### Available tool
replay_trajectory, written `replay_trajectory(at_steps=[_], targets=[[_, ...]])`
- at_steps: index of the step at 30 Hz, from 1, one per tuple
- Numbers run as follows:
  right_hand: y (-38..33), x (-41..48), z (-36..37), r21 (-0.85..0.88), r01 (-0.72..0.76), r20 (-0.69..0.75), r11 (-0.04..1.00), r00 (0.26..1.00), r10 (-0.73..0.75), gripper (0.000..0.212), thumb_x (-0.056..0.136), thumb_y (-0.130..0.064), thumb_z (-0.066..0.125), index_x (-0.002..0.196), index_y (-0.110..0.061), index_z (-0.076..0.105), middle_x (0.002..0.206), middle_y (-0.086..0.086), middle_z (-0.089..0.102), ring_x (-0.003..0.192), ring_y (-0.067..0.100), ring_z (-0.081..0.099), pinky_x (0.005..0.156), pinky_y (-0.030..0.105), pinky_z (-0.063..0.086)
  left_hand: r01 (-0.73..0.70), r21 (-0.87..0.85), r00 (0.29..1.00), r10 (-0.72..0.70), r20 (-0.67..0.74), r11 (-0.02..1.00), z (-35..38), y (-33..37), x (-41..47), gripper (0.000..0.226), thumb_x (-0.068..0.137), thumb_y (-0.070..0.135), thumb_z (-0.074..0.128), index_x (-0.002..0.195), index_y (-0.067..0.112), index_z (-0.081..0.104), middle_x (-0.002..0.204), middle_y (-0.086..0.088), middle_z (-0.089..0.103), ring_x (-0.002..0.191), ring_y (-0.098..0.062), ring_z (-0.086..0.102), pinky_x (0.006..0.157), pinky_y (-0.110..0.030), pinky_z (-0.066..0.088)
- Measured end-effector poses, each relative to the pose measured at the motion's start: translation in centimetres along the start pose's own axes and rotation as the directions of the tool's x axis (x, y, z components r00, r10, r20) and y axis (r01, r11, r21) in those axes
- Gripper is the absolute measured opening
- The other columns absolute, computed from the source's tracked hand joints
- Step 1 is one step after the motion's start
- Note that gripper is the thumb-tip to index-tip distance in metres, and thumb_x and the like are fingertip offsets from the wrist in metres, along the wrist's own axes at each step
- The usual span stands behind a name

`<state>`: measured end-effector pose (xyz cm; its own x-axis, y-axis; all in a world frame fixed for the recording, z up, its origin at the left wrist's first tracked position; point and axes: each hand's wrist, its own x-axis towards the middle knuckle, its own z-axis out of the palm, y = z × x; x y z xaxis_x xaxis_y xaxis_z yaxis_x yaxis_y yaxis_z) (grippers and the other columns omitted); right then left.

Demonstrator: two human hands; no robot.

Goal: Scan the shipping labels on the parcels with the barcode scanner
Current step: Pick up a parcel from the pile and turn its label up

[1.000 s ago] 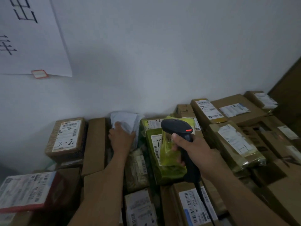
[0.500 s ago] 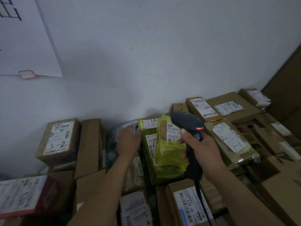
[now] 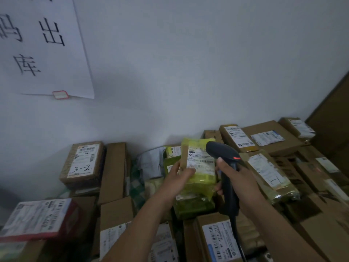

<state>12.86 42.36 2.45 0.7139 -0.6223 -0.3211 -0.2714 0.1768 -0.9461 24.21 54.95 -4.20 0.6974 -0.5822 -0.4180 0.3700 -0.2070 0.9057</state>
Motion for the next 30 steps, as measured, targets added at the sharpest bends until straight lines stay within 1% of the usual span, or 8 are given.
replay_trajectory(at_steps=[4,7,9,11,14,19,25,30], targets=[[-0.4,-0.1,1.4,-0.021,0.003,0.095,1.000,0.995,-0.001,0.037,0.086,-0.037,0.067,0.095,-0.002,0.063,0.056,0.015,0.062,0.045,0.021,0.058,0.048,0.028,0.050,-0.102,-0.088,0.994,0.098,-0.044,0.991,-2.7,1.0,-0.5,0.082,0.059,0.043,0.074,0.136,0.050,0.046,0.129,0.001,0.063,0.112,-0.025,0.064,0.097,-0.053,0.052],[-0.1,-0.1,2.5,-0.063,0.006,0.149,0.998,0.989,0.003,0.034,0.087,-0.034,0.066,0.100,-0.002,0.064,0.055,0.012,0.064,0.043,0.020,0.060,0.048,0.028,0.051,-0.198,-0.019,0.943,0.185,-0.278,0.980,-4.9,1.5,-0.2,0.070,0.072,0.025,0.077,0.133,0.043,0.049,0.123,0.006,0.059,0.105,-0.018,0.064,0.092,-0.045,0.056],[0.3,0.1,2.8,-0.088,0.012,0.154,0.996,0.988,0.001,0.031,0.087,-0.033,0.067,0.098,-0.004,0.065,0.055,0.009,0.065,0.043,0.019,0.060,0.048,0.028,0.052,-0.217,0.054,0.865,0.217,-0.452,0.975,-6.6,1.2,0.6,0.078,0.071,0.034,0.075,0.141,0.044,0.043,0.129,0.003,0.052,0.109,-0.018,0.061,0.090,-0.043,0.057],[0.5,0.2,3.0,-0.122,0.016,0.163,0.992,0.987,0.004,0.029,0.088,-0.034,0.066,0.095,-0.006,0.065,0.057,0.010,0.066,0.043,0.019,0.060,0.049,0.028,0.052,-0.173,0.127,0.799,0.214,-0.562,0.977,-7.9,0.8,1.4,0.082,0.072,0.045,0.072,0.145,0.047,0.035,0.142,-0.005,0.041,0.111,-0.021,0.055,0.092,-0.039,0.053],[0.9,0.5,3.1,-0.148,0.025,0.216,0.989,0.976,0.008,0.018,0.089,-0.031,0.066,0.094,-0.014,0.063,0.059,0.005,0.065,0.044,0.018,0.059,0.048,0.028,0.050,-0.019,0.286,0.744,0.204,-0.636,0.958,-8.5,0.2,3.0,0.079,0.086,0.037,0.069,0.153,0.037,0.026,0.145,-0.018,0.027,0.096,-0.021,0.041,0.083,-0.029,0.040],[3.0,1.8,3.2,-0.328,-0.009,0.308,0.945,0.944,0.116,0.021,0.088,-0.037,0.068,0.093,-0.017,0.063,0.052,0.000,0.061,0.044,0.018,0.060,0.045,0.025,0.050,0.120,0.472,0.731,0.244,-0.638,0.874,-8.0,-1.2,5.9,0.081,0.087,0.047,0.066,0.154,0.033,0.024,0.141,-0.022,0.032,0.107,-0.031,0.044,0.093,-0.033,0.042],[4.4,2.7,2.1,-0.277,-0.124,0.190,0.953,0.965,0.181,0.032,0.087,-0.040,0.069,0.093,-0.009,0.066,0.074,0.006,0.067,0.048,0.023,0.062,0.046,0.028,0.052,0.082,0.631,0.914,0.195,-0.357,0.771,-6.7,-2.7,8.3,0.087,0.093,0.049,0.061,0.157,0.035,0.004,0.157,-0.022,0.017,0.138,-0.041,0.032,0.108,-0.042,0.035],[4.1,2.9,1.9,-0.229,-0.150,0.168,0.962,0.967,0.191,0.031,0.086,-0.039,0.070,0.091,-0.009,0.065,0.081,0.009,0.067,0.051,0.026,0.062,0.049,0.031,0.053,0.046,0.668,0.906,0.250,-0.341,0.743,-6.7,-2.9,8.5,0.084,0.094,0.044,0.060,0.157,0.036,0.006,0.148,-0.025,0.032,0.124,-0.038,0.051,0.104,-0.045,0.041]])
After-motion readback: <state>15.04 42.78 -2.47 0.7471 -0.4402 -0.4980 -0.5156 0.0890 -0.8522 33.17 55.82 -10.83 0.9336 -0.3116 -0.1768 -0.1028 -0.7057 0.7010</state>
